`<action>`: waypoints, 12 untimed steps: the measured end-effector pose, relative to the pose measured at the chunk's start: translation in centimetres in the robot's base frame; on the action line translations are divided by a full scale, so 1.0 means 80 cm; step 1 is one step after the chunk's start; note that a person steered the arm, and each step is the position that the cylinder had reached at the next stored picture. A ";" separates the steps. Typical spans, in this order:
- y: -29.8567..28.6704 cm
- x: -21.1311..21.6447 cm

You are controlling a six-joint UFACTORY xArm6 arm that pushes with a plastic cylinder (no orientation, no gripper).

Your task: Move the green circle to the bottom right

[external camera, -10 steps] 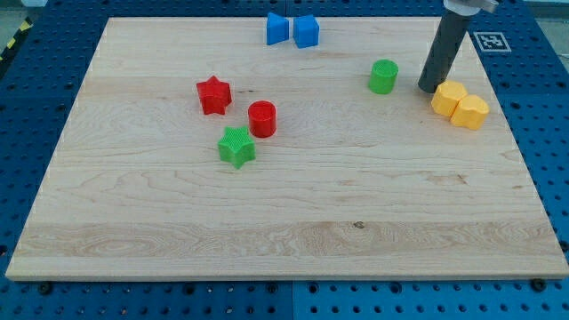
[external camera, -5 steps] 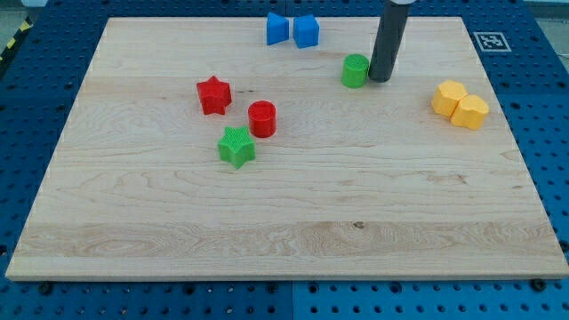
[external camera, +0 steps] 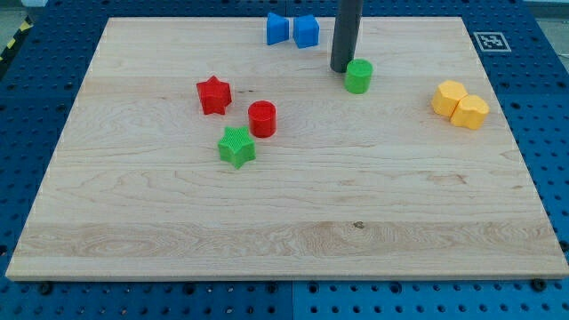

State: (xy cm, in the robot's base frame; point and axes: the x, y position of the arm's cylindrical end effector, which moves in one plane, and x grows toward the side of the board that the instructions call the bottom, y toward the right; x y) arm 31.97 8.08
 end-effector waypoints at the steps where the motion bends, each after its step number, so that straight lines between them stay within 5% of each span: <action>1: 0.011 0.017; 8: 0.065 0.018; 12: 0.126 0.162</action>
State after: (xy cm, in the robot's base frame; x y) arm 44.97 18.12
